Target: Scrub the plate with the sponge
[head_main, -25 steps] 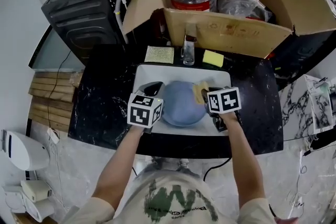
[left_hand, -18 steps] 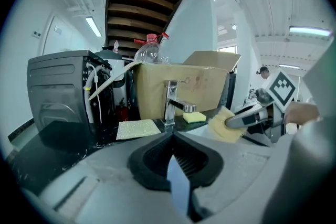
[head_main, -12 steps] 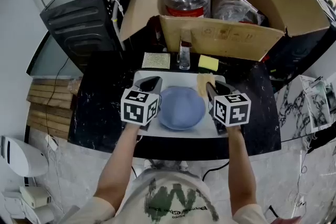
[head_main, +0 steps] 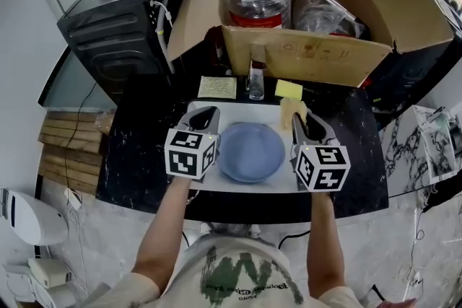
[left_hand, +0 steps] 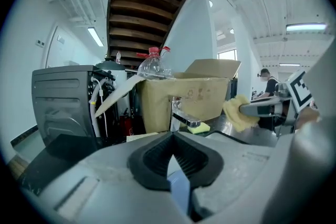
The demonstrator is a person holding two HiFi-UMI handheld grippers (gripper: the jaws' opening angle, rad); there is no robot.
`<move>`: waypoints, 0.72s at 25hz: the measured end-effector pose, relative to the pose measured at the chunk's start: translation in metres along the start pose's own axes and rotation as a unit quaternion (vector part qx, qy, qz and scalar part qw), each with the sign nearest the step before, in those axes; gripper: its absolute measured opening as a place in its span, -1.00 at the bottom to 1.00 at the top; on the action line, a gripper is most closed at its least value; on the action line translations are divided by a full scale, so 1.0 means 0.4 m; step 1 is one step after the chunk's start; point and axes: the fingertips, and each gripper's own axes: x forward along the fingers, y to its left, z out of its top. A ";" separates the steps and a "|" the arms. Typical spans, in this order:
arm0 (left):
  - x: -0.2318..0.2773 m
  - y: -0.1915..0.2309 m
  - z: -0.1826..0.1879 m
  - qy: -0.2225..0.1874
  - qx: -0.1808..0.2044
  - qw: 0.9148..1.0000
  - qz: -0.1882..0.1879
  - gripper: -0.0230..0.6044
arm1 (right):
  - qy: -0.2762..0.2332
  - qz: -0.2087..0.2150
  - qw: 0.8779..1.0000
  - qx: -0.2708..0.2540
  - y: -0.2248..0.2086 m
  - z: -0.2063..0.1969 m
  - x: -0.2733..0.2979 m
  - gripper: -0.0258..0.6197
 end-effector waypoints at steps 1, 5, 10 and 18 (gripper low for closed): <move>-0.001 0.003 -0.003 0.000 0.001 1.000 0.002 -0.92 | -0.007 -0.003 1.000 -0.001 0.001 0.003 -0.003 -0.71; -0.005 0.009 -0.012 0.003 0.000 1.000 0.003 -0.92 | -0.024 -0.014 1.000 0.003 0.001 0.009 -0.012 -0.72; -0.009 0.007 -0.007 0.002 0.005 1.000 0.002 -0.92 | -0.021 -0.014 1.000 -0.001 0.004 0.005 -0.010 -0.71; -0.013 0.007 -0.015 0.002 0.000 1.000 0.007 -0.92 | -0.020 -0.011 1.000 0.000 0.011 -0.003 -0.012 -0.71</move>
